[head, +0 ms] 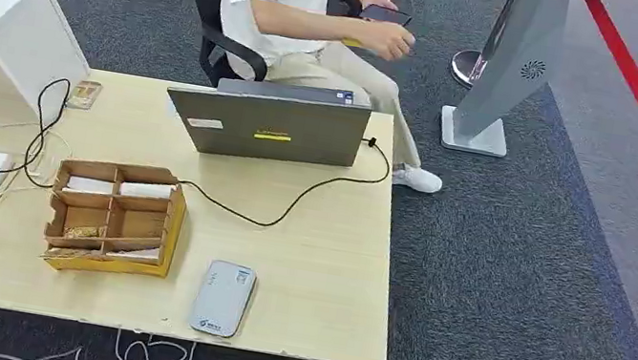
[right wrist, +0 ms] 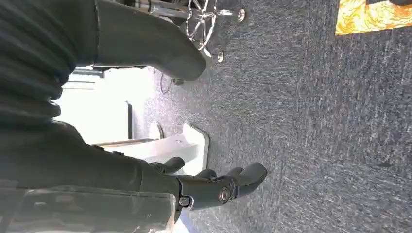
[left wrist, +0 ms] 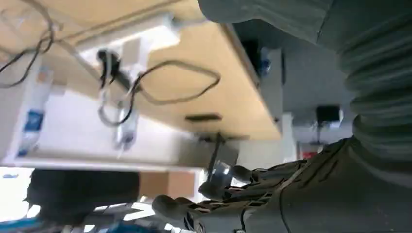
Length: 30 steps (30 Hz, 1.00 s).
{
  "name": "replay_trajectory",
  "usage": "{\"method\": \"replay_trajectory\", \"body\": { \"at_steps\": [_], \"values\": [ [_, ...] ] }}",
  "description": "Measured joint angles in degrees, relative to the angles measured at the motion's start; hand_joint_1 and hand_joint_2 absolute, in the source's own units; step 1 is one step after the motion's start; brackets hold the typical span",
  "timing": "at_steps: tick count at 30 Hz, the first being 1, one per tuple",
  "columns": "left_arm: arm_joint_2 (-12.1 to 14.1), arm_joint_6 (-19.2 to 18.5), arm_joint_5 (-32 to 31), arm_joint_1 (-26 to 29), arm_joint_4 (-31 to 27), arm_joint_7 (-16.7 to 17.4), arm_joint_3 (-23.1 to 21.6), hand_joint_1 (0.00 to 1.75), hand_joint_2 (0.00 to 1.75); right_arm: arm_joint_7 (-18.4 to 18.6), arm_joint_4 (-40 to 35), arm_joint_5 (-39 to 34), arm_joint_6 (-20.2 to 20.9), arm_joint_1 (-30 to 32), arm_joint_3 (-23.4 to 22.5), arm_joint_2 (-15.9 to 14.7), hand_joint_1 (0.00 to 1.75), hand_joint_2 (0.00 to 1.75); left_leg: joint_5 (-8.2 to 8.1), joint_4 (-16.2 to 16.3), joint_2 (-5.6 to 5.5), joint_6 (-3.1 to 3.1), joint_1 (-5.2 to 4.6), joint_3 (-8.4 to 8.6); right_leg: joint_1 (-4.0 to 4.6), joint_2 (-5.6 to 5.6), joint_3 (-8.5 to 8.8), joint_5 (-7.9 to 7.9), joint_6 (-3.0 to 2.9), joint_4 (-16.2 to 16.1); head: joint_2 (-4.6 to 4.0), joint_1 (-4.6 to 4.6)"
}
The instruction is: Pass the card to the sensor for recognition and then transmit it.
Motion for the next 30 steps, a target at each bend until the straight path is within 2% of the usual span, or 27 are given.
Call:
{"method": "replay_trajectory", "body": {
  "at_steps": [2,5,7,13,15,16,17,18,19,20,22,23,26,29,30],
  "values": [
    [-2.9,-4.8,-0.3,-1.7,4.6,-2.3,5.8,0.00,1.75,0.0,0.0,0.2,0.1,0.0,0.2,0.0,0.00,1.75,0.00,0.0,0.01,0.00,0.01,0.01,0.02,0.02,-0.01,0.00,0.00,0.0,0.00,-0.02],
    [-5.8,-5.5,-0.8,-3.1,9.4,-4.1,11.8,0.00,1.75,-0.1,0.0,0.4,0.2,0.0,0.2,0.0,0.00,1.75,0.00,0.0,-0.01,0.00,0.02,0.01,0.02,-0.01,-0.03,0.00,0.00,0.0,0.00,-0.02],
    [-6.8,-5.7,-0.9,-3.9,11.1,-4.3,14.0,0.00,1.75,-0.2,0.0,0.4,0.2,-0.1,0.2,-0.1,0.00,1.75,0.00,0.0,-0.05,0.00,0.02,0.00,0.02,-0.04,-0.01,0.00,0.00,0.0,0.00,-0.02],
    [-6.9,-5.8,-0.9,-4.0,11.2,-4.3,14.1,0.00,1.75,-0.2,0.0,0.4,0.2,-0.1,0.2,-0.1,0.00,1.75,0.00,0.0,-0.05,0.00,0.02,-0.01,0.02,-0.04,-0.01,-0.01,0.00,0.0,0.00,-0.02],
    [-7.9,-7.9,-1.7,-4.9,12.6,-3.0,16.0,0.00,1.75,-0.2,0.0,0.5,0.2,-0.1,0.3,-0.1,0.00,1.75,0.00,0.0,-0.08,0.00,0.02,-0.01,0.02,-0.04,0.03,-0.01,0.00,0.0,0.00,0.00],
    [-8.9,-0.4,-9.2,-7.4,21.5,-0.3,20.6,0.00,1.75,-0.2,0.0,1.2,0.5,-0.1,0.7,-0.1,0.00,1.75,-0.05,0.0,-0.08,0.00,-0.02,0.03,-0.02,-0.04,0.09,-0.03,0.04,0.0,0.00,0.00],
    [-8.2,11.5,-16.0,-9.5,40.4,4.4,25.3,0.00,1.75,-0.7,0.0,2.2,0.9,-0.1,1.5,-0.1,0.00,1.75,-0.05,0.0,-0.09,0.01,-0.11,0.09,-0.11,-0.04,0.09,-0.10,0.15,0.0,0.00,-0.02],
    [-7.5,12.6,-16.4,-10.1,47.6,6.4,26.6,0.00,0.00,-0.8,0.0,2.3,1.1,-0.1,1.7,-0.1,0.00,1.75,-0.05,0.0,-0.12,0.02,-0.11,0.08,-0.12,-0.06,0.11,-0.11,0.16,0.0,0.00,0.00],
    [-7.1,11.8,-16.3,-10.7,52.7,8.1,27.5,0.00,0.00,-1.0,0.0,2.5,1.2,-0.1,1.8,-0.1,0.00,1.75,-0.07,0.0,-0.13,0.04,-0.13,0.08,-0.13,-0.09,0.12,-0.11,0.17,0.0,0.00,0.00],
    [-6.4,9.6,-16.2,-11.4,59.1,11.2,28.7,0.00,0.00,-1.3,0.0,2.9,1.3,-0.2,2.2,-0.1,0.00,1.75,-0.06,0.0,-0.15,0.04,-0.15,0.08,-0.15,-0.12,0.14,-0.11,0.17,0.0,0.00,-0.02],
    [-5.5,7.1,-16.5,-12.4,67.5,16.3,30.2,0.00,0.00,-1.7,0.0,3.1,1.5,-0.2,2.8,-0.1,0.00,1.75,-0.07,0.0,-0.15,0.05,-0.15,0.07,-0.15,-0.13,0.14,-0.10,0.18,0.0,0.00,-0.02],
    [-5.5,6.7,-16.8,-12.7,71.1,17.5,30.5,0.00,0.00,-1.8,0.0,3.1,1.6,-0.2,3.0,-0.2,0.00,1.75,-0.08,0.0,-0.14,0.07,-0.15,0.07,-0.15,-0.13,0.14,-0.10,0.18,0.0,0.00,0.02],
    [-4.9,6.5,-17.0,-13.6,78.0,18.5,31.2,0.00,0.00,-1.9,0.0,3.2,1.6,-0.3,3.2,-0.2,0.00,1.75,-0.09,0.1,-0.15,0.08,-0.15,0.07,-0.15,-0.13,0.16,-0.09,0.19,0.0,0.00,0.09],
    [-4.1,6.3,-17.1,-14.4,82.2,18.6,31.5,0.00,0.00,-1.9,0.0,3.2,1.6,-0.3,3.5,-0.3,0.00,1.75,-0.11,0.1,-0.15,0.11,-0.14,0.10,-0.14,-0.12,0.16,-0.09,0.19,0.0,0.00,0.04],
    [-3.8,6.3,-17.1,-14.5,83.2,18.7,31.7,0.00,1.75,-1.9,0.0,3.2,1.6,-0.3,3.6,-0.3,0.00,1.75,-0.11,0.1,-0.14,0.11,-0.14,0.11,-0.14,-0.11,0.16,-0.09,0.19,0.0,0.00,0.02]
  ]
}}
